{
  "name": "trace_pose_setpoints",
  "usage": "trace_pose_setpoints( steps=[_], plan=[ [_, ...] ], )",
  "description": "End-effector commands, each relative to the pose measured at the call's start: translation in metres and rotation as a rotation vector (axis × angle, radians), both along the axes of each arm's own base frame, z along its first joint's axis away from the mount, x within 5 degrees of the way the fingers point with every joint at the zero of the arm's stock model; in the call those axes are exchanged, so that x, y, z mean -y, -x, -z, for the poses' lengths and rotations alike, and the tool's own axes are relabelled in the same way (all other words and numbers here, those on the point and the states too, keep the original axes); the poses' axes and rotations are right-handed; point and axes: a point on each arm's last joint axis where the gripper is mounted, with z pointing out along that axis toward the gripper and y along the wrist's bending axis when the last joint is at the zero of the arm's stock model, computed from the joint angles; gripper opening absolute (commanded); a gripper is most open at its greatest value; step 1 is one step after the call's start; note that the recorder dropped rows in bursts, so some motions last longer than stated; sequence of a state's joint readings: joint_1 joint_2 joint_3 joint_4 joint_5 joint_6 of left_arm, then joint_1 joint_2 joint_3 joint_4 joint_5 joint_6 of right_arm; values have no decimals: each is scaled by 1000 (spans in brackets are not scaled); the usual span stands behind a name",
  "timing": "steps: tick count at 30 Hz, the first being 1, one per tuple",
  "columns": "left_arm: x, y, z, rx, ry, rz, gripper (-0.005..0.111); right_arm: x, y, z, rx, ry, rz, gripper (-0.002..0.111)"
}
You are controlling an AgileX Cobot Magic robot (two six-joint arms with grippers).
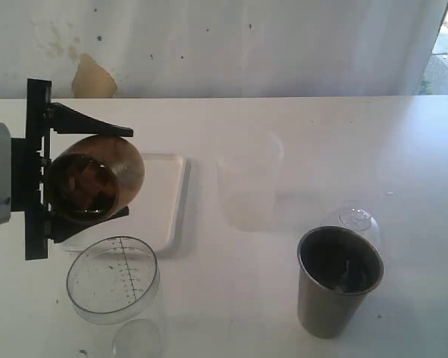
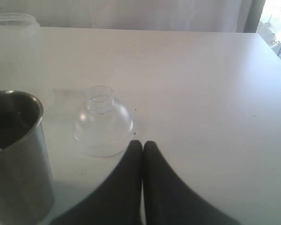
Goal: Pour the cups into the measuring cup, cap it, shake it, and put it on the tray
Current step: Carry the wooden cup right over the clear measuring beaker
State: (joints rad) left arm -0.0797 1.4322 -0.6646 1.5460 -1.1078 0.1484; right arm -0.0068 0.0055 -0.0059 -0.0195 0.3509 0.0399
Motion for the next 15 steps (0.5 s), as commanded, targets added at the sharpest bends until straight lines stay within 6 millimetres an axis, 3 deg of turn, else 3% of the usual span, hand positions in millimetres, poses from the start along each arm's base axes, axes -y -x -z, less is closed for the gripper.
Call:
trace_pose_setpoints(
  steps=[1,5,9,15],
  plan=[
    [1,0,-6,28,19,-7,0,0,0,2,0,5,4,0],
    [3,-7,-1,14,6,-134,0,0,0,2,0,5,4,0],
    [13,-1,0,89,-9,-76,0,0,0,2,0,5,4,0],
    [13,-3,1,157,-51,-79,0,0,0,2,0,5,4,0]
  ],
)
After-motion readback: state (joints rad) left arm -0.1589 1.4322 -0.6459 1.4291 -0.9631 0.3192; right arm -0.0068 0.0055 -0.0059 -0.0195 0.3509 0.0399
